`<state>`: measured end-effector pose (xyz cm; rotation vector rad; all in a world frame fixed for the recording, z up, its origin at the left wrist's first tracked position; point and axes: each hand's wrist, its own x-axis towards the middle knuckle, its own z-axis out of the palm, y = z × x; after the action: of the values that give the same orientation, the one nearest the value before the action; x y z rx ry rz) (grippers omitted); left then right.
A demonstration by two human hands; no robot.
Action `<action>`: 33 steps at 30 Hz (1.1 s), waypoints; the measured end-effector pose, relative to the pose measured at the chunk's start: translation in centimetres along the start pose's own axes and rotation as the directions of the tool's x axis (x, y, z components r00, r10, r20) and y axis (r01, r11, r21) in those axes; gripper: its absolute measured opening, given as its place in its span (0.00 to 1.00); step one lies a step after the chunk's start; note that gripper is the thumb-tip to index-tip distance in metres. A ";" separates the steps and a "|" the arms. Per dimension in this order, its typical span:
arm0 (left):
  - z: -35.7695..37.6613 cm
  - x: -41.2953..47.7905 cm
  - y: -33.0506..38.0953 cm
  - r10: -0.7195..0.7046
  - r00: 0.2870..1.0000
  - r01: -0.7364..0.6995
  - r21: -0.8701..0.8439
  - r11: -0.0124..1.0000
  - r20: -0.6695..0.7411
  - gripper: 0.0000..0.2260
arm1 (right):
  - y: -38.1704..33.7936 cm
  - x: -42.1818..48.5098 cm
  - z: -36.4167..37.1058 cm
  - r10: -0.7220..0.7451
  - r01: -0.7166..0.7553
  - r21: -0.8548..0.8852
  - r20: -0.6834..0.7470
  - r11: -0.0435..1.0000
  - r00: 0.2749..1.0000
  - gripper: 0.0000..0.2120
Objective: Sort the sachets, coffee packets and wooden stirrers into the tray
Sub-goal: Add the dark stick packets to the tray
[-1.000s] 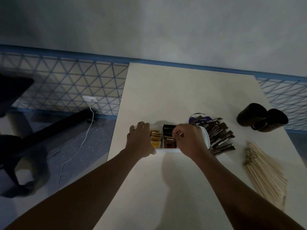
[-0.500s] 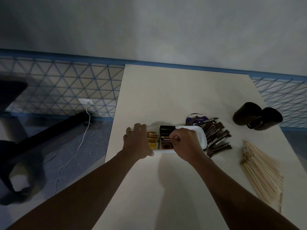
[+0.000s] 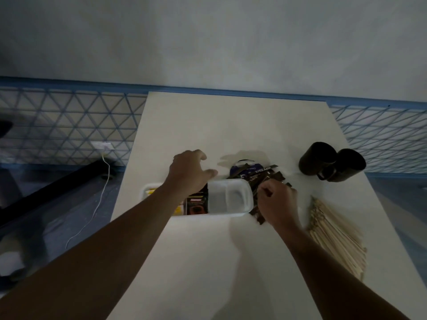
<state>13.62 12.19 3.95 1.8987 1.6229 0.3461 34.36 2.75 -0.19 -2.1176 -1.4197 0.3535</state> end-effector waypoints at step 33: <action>10.9 10.4 5.8 -0.215 0.955 0.178 0.182 0.967 0.206 0.17 | 9.1 3.9 -0.1 0.631 -0.605 -0.182 0.267 0.775 0.729 0.11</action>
<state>26.59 18.80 -3.05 1.7965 1.7088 -0.0844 42.91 3.68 -5.00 -2.6614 -0.8247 0.9433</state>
